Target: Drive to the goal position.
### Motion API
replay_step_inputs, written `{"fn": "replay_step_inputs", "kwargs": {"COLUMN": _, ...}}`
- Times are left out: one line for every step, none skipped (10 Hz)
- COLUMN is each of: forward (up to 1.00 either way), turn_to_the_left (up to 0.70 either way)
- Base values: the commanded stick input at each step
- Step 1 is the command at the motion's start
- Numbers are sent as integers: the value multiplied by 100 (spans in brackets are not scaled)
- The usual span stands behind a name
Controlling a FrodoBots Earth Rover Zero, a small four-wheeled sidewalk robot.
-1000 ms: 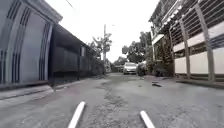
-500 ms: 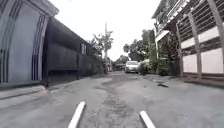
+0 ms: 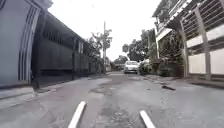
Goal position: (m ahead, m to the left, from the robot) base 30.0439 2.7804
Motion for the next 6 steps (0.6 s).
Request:
{"fn": "replay_step_inputs", "kwargs": {"forward": 85, "turn_to_the_left": 6}}
{"fn": "replay_step_inputs", "kwargs": {"forward": 85, "turn_to_the_left": 5}}
{"fn": "replay_step_inputs", "kwargs": {"forward": 85, "turn_to_the_left": 4}}
{"fn": "replay_step_inputs", "kwargs": {"forward": 85, "turn_to_the_left": 3}}
{"fn": "replay_step_inputs", "kwargs": {"forward": 85, "turn_to_the_left": 2}}
{"fn": "replay_step_inputs", "kwargs": {"forward": 85, "turn_to_the_left": 1}}
